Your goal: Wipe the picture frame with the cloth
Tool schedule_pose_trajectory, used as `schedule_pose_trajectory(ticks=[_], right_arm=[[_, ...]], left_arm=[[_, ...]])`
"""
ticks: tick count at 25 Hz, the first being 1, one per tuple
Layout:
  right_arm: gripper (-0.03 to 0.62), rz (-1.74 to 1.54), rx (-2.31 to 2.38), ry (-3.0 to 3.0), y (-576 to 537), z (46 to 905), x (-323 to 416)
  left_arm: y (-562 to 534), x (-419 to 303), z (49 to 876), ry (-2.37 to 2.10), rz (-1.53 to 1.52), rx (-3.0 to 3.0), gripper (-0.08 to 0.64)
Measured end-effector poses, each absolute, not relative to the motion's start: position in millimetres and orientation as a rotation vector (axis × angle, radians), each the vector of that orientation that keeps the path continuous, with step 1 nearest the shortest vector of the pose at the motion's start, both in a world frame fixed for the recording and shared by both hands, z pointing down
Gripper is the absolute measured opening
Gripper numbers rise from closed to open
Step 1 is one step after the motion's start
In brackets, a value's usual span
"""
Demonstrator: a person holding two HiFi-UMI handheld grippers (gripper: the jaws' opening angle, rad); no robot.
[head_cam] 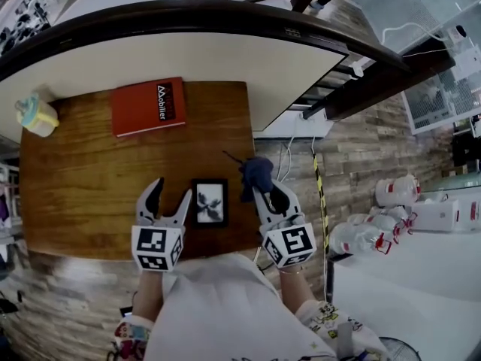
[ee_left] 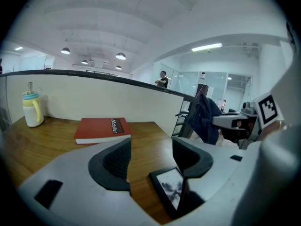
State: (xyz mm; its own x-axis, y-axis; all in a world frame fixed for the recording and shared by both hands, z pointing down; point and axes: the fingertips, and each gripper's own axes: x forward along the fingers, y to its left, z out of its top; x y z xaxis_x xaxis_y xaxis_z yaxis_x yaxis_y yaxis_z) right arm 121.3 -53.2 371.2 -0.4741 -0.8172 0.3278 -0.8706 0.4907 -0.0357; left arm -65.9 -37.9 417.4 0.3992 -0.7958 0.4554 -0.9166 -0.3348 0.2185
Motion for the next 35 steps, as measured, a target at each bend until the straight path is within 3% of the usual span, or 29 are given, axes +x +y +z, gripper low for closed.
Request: schedule_pose_trajectory(ticks=[17, 35], right_arm=[[0.07, 0.432, 1.415, -2.402, -35.8, 435.0, 103.8], [0.071, 0.498, 1.419, -2.349, -27.4, 467.4, 106.9]], left_arm=[[-4.8, -46.0, 502.8, -1.227, 0.515, 2.148, 0.247], [13.9, -16.9, 568.8, -1.105, 0.619, 2.081, 0.135]])
